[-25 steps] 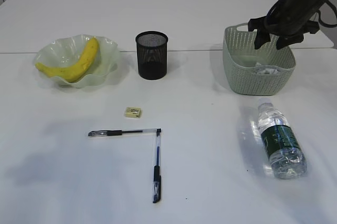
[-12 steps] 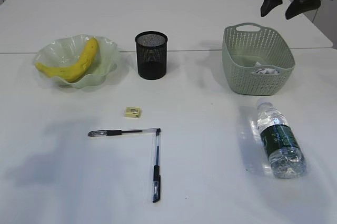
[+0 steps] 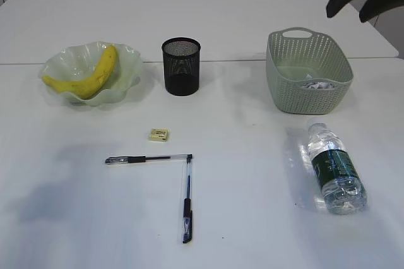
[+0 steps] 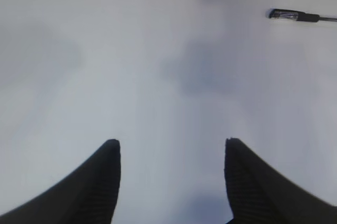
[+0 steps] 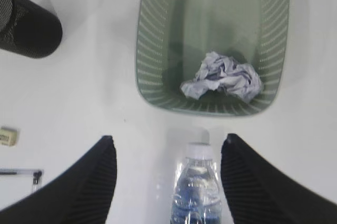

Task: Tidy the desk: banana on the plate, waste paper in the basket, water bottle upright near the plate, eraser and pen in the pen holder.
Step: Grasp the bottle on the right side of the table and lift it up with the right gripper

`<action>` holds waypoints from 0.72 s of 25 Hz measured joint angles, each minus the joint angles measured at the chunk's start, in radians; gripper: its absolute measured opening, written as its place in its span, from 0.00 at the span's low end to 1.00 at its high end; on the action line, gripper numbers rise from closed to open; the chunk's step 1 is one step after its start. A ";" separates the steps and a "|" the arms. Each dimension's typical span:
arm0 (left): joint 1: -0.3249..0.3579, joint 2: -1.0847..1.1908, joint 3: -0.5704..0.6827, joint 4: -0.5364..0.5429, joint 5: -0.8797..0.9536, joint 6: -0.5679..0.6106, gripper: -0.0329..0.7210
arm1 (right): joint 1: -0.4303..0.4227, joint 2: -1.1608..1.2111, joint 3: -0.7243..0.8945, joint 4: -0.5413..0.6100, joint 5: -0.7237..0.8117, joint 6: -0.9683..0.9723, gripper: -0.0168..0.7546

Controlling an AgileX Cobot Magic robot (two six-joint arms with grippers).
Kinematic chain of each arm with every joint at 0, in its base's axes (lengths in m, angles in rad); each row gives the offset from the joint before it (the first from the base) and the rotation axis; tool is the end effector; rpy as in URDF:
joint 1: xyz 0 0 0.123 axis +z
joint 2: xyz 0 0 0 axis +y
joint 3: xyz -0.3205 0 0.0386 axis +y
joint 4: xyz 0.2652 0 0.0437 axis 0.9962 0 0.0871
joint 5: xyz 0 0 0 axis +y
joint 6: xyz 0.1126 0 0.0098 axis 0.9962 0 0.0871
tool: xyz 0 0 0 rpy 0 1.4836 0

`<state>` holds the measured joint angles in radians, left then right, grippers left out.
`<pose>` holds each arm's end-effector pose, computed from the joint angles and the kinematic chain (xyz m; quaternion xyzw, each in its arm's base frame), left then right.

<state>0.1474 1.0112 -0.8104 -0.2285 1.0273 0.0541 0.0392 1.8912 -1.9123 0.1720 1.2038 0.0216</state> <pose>0.1798 0.0045 0.3048 -0.0820 0.9678 -0.0860 0.2217 0.4523 0.0358 0.3653 0.0026 0.9684 0.0923 0.2318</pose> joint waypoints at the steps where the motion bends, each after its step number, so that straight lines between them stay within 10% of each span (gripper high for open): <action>1: 0.000 0.000 0.000 0.000 0.000 0.015 0.63 | 0.000 -0.020 0.040 0.000 0.000 -0.002 0.62; 18: 0.000 0.000 0.000 -0.012 -0.050 0.213 0.64 | 0.000 -0.293 0.519 -0.033 -0.045 -0.070 0.62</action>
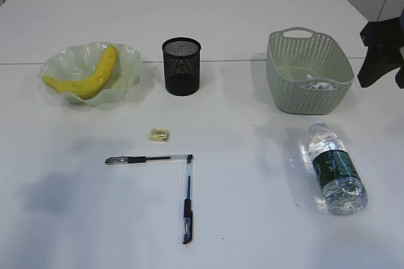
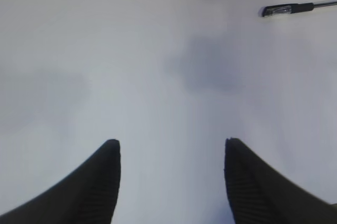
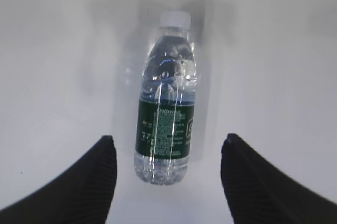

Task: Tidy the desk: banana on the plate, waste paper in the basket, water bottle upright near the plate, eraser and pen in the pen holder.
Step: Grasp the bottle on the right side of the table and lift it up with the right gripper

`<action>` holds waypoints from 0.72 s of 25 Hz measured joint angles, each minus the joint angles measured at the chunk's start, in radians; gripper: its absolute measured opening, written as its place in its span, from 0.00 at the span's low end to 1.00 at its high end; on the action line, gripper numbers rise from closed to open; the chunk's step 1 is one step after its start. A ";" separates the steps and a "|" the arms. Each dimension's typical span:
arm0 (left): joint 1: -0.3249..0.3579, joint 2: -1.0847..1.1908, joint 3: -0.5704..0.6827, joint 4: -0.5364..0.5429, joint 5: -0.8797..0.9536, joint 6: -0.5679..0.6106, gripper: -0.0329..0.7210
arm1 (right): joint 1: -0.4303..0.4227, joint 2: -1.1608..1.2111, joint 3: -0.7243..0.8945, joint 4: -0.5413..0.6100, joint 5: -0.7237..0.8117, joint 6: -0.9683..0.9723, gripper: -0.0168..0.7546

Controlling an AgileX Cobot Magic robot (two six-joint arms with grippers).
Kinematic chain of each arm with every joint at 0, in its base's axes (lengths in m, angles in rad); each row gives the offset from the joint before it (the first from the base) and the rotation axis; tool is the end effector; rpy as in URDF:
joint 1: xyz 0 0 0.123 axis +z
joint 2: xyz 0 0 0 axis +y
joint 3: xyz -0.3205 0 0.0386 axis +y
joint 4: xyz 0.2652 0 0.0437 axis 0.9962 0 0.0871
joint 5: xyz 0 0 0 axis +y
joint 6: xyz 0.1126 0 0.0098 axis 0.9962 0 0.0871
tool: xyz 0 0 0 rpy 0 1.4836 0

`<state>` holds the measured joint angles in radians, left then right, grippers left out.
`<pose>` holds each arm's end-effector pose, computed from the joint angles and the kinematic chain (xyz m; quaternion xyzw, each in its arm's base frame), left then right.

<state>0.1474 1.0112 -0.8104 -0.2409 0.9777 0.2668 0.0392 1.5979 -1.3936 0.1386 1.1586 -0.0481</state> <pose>0.1849 0.0048 0.3074 0.0160 0.9651 -0.0619 0.2539 0.3479 0.0280 0.3242 -0.0250 0.9866 0.0662 0.1470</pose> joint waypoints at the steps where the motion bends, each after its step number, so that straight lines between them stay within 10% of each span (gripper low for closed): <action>1: 0.000 0.000 0.000 -0.004 0.000 0.000 0.64 | 0.000 0.000 0.002 -0.004 -0.014 -0.002 0.62; 18: 0.000 0.000 0.000 -0.093 0.000 0.000 0.70 | 0.035 0.222 -0.003 0.013 -0.056 -0.019 0.67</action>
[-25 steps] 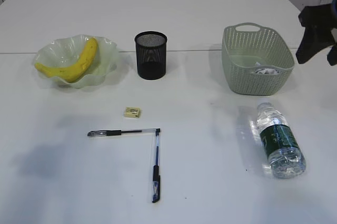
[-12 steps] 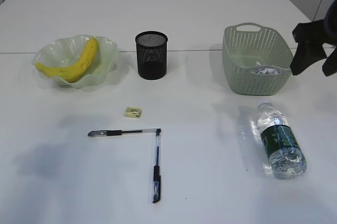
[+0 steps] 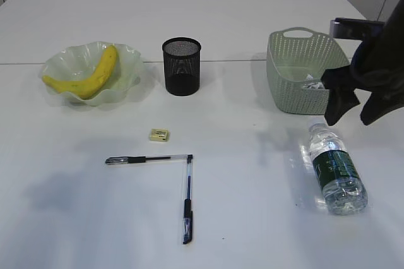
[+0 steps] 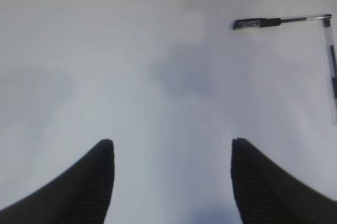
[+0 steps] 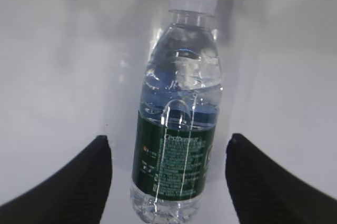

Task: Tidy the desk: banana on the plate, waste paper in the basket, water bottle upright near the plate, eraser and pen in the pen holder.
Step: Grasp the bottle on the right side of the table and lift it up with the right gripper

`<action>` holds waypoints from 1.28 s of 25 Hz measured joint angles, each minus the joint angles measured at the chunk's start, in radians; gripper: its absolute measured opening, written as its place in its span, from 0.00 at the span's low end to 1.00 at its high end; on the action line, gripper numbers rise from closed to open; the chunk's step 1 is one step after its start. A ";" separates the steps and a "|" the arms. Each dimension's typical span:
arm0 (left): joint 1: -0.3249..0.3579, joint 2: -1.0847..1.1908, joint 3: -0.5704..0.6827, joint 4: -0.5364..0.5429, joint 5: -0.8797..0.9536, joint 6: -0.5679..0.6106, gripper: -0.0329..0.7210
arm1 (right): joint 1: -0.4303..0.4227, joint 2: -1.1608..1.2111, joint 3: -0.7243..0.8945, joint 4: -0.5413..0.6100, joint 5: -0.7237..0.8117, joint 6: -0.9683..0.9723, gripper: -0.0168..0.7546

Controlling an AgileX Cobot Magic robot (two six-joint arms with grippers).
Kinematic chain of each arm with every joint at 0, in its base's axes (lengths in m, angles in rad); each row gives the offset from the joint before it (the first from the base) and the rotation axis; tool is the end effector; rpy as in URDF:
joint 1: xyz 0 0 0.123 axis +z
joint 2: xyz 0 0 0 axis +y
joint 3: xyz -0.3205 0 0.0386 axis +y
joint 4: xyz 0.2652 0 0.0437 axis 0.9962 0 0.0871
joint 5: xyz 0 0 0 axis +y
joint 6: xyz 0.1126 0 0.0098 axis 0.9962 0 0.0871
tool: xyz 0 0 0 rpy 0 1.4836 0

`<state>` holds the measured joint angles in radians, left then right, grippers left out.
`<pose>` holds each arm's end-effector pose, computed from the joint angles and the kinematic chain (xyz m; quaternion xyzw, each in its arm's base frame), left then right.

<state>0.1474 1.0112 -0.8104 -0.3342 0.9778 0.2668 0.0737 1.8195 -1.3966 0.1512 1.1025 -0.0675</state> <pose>0.1864 -0.0034 0.3099 -0.0003 0.9596 -0.1046 0.2612 0.3892 0.0440 0.2442 -0.0407 0.9946 0.0697 0.0658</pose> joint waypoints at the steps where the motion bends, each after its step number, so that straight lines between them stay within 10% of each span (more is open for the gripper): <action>1: 0.000 0.000 0.000 0.000 0.000 0.000 0.70 | 0.018 0.015 -0.004 -0.009 0.000 0.000 0.67; 8: 0.000 0.000 0.000 -0.001 0.000 0.000 0.70 | 0.116 0.122 -0.102 -0.138 -0.015 0.075 0.67; 32: 0.000 0.000 0.000 -0.002 0.002 0.000 0.70 | 0.045 0.235 -0.136 -0.134 0.001 0.113 0.67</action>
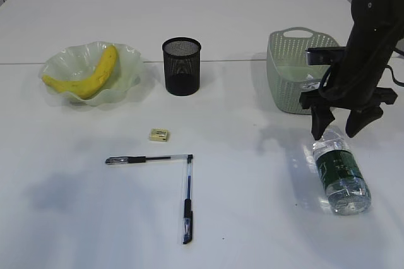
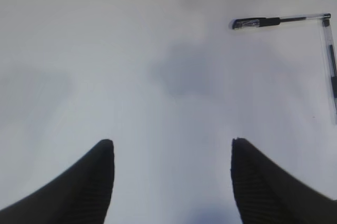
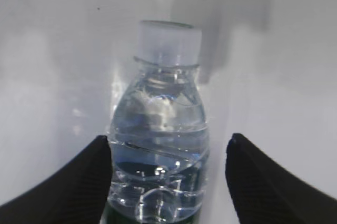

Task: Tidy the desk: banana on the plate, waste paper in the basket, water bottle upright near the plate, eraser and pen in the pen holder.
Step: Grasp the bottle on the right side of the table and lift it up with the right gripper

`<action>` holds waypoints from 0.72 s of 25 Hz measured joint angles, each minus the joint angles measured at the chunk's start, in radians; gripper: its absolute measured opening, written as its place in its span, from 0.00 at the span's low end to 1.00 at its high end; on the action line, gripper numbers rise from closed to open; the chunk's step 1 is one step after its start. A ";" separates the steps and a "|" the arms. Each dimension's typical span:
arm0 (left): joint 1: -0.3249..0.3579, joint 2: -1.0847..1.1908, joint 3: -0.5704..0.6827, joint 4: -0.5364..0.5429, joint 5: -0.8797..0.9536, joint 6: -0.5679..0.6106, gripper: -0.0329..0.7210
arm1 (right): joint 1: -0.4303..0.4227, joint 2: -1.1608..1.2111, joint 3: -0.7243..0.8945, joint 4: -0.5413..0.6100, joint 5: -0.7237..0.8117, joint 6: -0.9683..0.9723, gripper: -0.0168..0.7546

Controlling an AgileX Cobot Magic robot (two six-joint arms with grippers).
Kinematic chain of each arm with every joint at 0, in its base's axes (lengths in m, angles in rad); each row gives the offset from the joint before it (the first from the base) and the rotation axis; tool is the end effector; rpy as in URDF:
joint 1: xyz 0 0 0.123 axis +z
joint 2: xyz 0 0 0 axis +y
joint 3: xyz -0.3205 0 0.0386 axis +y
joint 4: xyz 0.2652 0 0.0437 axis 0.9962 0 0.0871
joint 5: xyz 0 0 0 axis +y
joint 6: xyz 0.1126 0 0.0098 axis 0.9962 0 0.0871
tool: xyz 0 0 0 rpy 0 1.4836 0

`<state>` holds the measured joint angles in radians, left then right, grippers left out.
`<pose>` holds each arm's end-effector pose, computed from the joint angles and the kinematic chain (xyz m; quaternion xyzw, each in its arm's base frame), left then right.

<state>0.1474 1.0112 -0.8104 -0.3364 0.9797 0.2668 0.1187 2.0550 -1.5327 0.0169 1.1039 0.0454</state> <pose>0.1862 -0.0037 0.3099 -0.0005 0.9597 -0.1058 0.2605 0.4353 0.0536 0.1813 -0.0330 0.9993 0.0089 0.0152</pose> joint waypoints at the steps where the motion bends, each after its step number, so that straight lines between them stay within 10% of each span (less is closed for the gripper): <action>1: 0.000 0.000 0.000 0.000 0.000 0.000 0.70 | 0.000 0.000 0.000 0.010 0.000 -0.002 0.67; 18: 0.000 0.000 0.000 0.000 0.000 0.000 0.70 | 0.000 0.052 -0.004 0.035 -0.010 -0.008 0.67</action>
<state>0.1474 1.0112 -0.8104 -0.3364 0.9797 0.2668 0.1187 2.1066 -1.5367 0.0514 1.0937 0.0374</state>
